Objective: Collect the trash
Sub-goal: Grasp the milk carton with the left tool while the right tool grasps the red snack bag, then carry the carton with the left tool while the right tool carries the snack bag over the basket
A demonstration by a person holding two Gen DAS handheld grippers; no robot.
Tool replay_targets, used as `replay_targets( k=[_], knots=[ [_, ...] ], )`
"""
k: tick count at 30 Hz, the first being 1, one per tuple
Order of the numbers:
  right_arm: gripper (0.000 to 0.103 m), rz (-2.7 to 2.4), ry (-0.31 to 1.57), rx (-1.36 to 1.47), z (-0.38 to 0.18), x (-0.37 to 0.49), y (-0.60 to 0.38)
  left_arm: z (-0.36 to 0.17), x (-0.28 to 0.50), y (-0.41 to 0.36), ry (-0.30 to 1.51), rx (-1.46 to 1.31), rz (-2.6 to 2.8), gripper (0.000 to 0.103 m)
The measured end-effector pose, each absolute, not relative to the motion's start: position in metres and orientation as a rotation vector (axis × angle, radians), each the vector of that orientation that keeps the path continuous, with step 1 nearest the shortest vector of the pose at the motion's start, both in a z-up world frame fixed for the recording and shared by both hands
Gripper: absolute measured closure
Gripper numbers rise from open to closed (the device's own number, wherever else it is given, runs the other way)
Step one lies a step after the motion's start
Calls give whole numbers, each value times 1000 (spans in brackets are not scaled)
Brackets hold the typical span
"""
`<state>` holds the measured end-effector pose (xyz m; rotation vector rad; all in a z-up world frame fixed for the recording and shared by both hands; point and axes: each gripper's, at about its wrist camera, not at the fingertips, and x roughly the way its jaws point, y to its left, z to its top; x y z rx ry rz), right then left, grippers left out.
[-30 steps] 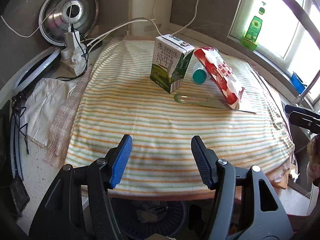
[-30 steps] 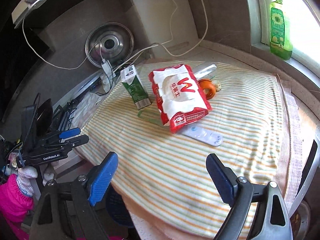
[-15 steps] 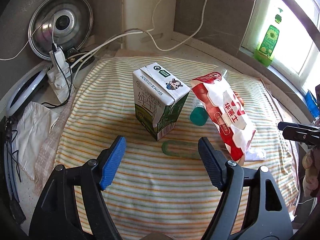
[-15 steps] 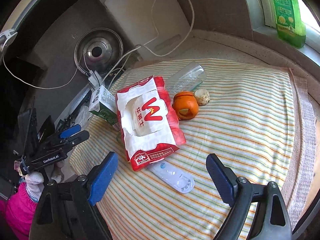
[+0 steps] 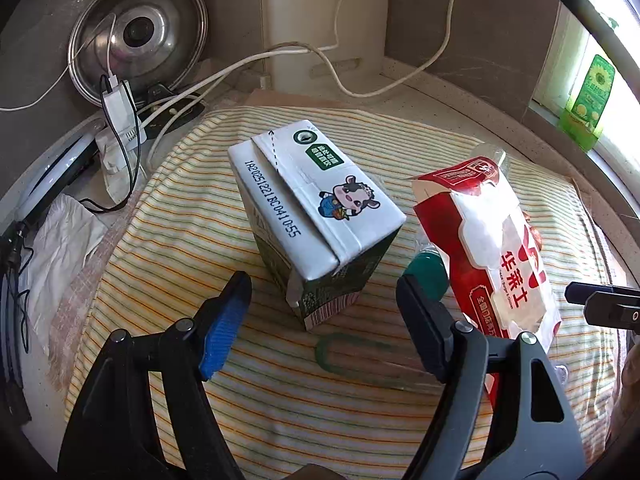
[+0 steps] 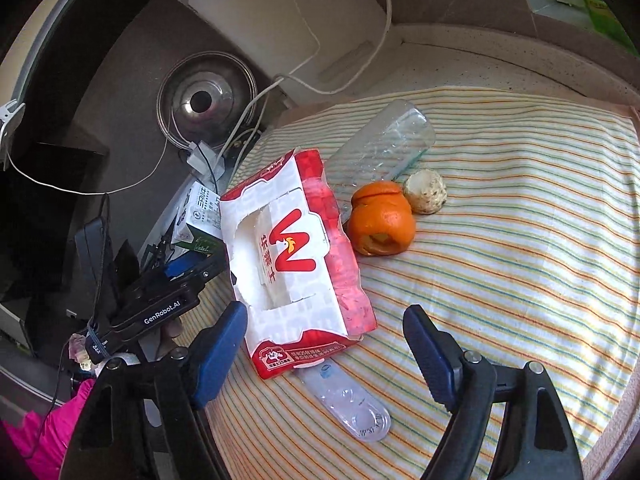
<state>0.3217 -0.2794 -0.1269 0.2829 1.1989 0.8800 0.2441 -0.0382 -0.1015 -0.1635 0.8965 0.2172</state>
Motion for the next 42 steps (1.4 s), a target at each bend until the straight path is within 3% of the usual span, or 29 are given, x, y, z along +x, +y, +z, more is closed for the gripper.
replay_targets(
  k=[13, 15, 16, 17, 19, 27, 30, 36, 42],
  knots=[
    [21, 989, 1295, 483, -168, 358, -257, -117, 264, -29, 912, -217, 284, 26],
    [22, 1004, 1299, 506, -170, 361, -256, -117, 264, -28, 912, -220, 280, 34],
    [24, 1004, 1302, 506, -171, 362, -254, -116, 264, -27, 915, -221, 278, 44],
    [27, 1008, 1306, 502, -171, 362, -251, -116, 263, -25, 918, -223, 275, 52],
    [34, 1021, 1315, 497, -171, 362, -245, -115, 262, -23, 914, -223, 273, 57],
    [64, 1043, 1325, 510, -168, 350, -238, -109, 251, -8, 897, -244, 254, 57],
    [71, 1040, 1306, 482, -160, 344, -236, -105, 245, -5, 891, -236, 242, 57],
    [81, 999, 1243, 454, -139, 332, -234, -97, 229, -2, 879, -226, 208, 57],
    [82, 932, 1188, 390, -121, 312, -236, -89, 210, -1, 868, -202, 168, 57]
  ],
)
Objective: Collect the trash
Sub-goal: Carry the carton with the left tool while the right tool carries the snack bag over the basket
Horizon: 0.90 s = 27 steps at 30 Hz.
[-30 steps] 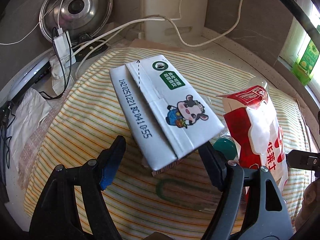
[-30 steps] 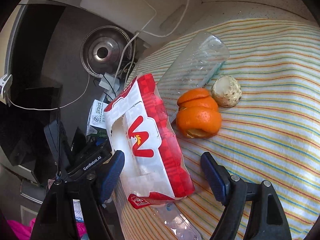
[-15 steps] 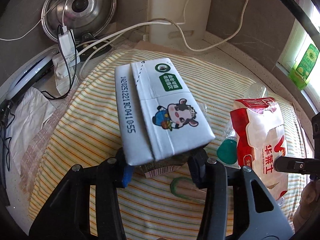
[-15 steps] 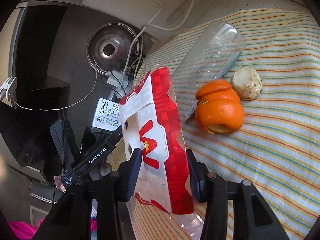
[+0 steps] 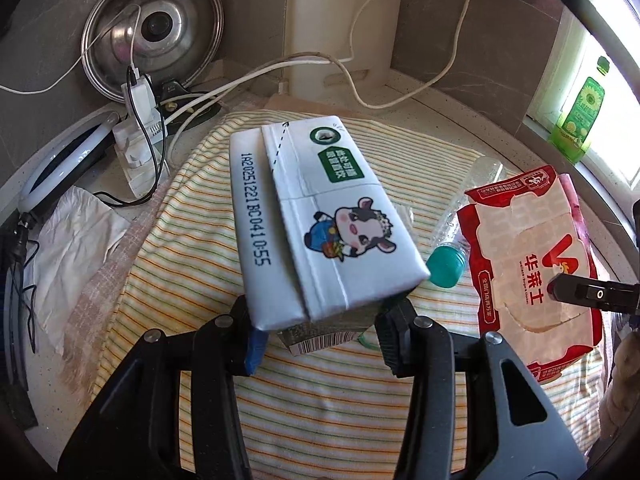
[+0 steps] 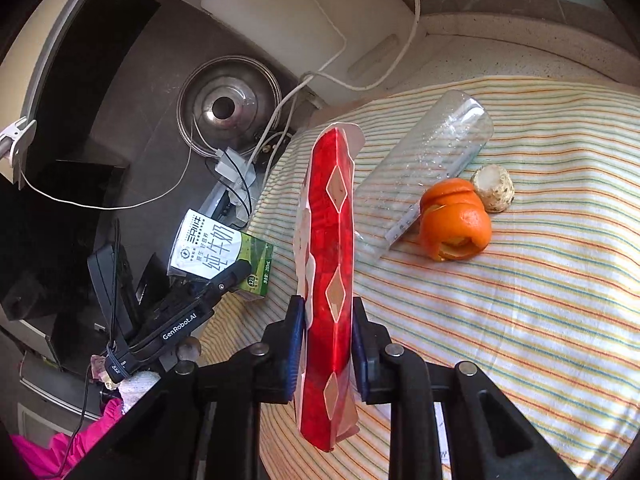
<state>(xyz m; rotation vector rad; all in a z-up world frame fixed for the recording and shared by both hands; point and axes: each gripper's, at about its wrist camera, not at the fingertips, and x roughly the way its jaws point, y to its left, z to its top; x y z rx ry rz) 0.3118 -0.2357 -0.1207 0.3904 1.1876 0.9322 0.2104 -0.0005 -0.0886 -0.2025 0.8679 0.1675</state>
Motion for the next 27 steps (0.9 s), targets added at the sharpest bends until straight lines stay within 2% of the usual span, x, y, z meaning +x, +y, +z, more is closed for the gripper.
replay_targets(
  k=[8, 27],
  knots=[
    [83, 854, 1116, 365, -97, 280, -243, -77, 177, 7, 851, -197, 118, 57],
    [83, 815, 1083, 329, -67, 162, -228, -68, 63, 46, 846, -221, 71, 57]
  ],
)
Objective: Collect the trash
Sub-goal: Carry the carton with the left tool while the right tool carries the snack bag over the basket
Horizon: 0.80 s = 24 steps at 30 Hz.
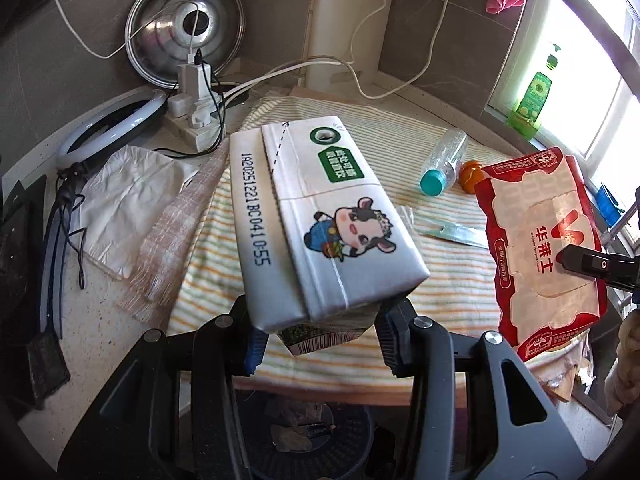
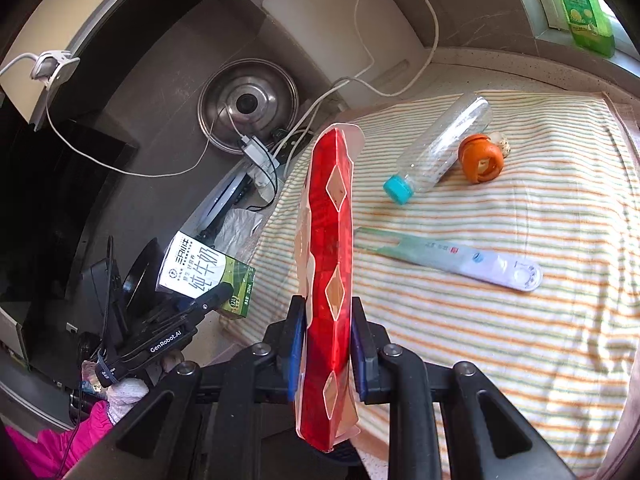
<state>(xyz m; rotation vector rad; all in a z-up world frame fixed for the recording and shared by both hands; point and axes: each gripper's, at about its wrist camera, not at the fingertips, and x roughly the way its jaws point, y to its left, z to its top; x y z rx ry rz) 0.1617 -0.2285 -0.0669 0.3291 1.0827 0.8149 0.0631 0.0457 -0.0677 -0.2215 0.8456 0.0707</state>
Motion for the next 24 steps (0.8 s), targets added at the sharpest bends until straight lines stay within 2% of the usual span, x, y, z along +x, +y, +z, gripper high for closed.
replay_targets(
  k=[13, 24],
  knots=[
    [83, 886, 1158, 265, -83, 76, -178, -96, -19, 73, 917, -271, 81, 57],
    [83, 918, 1250, 165, -122, 28, -141, -130, -54, 66, 999, -286, 59, 57]
  ],
)
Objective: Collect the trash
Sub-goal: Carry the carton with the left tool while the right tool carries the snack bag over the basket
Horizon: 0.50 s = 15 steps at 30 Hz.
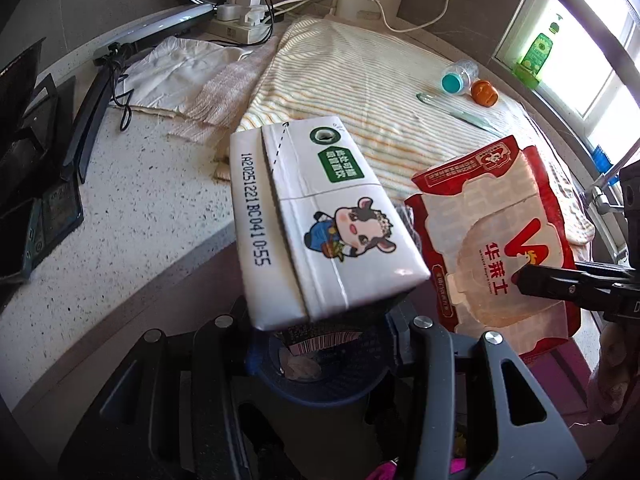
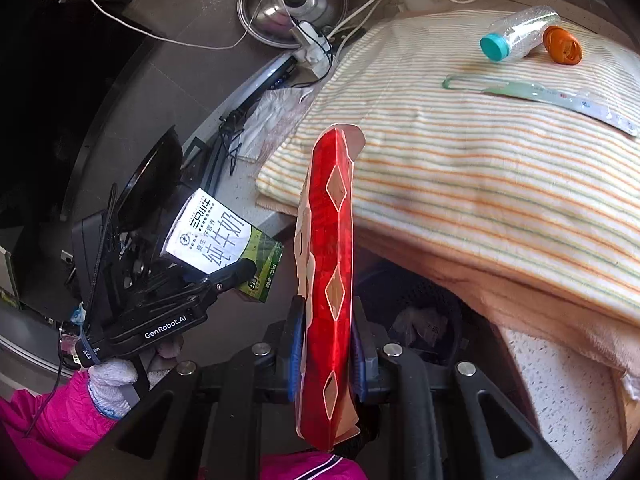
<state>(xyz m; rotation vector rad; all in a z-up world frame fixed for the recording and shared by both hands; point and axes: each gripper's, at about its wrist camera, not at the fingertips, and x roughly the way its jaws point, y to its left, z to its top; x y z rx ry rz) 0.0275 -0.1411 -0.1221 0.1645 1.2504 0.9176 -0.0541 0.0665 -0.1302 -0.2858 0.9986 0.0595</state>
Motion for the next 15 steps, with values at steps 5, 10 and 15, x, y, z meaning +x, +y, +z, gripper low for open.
replay_targets(
  k=[5, 10, 15],
  knots=[
    [83, 918, 1278, 103, -138, 12, -135, -149, -64, 62, 1041, -296, 49, 57],
    [83, 922, 1301, 33, -153, 1, -124, -177, -67, 55, 1106, -294, 37, 57],
    [83, 891, 1336, 13, -173, 1, -119, -204, -67, 55, 1163, -326, 36, 57]
  ],
)
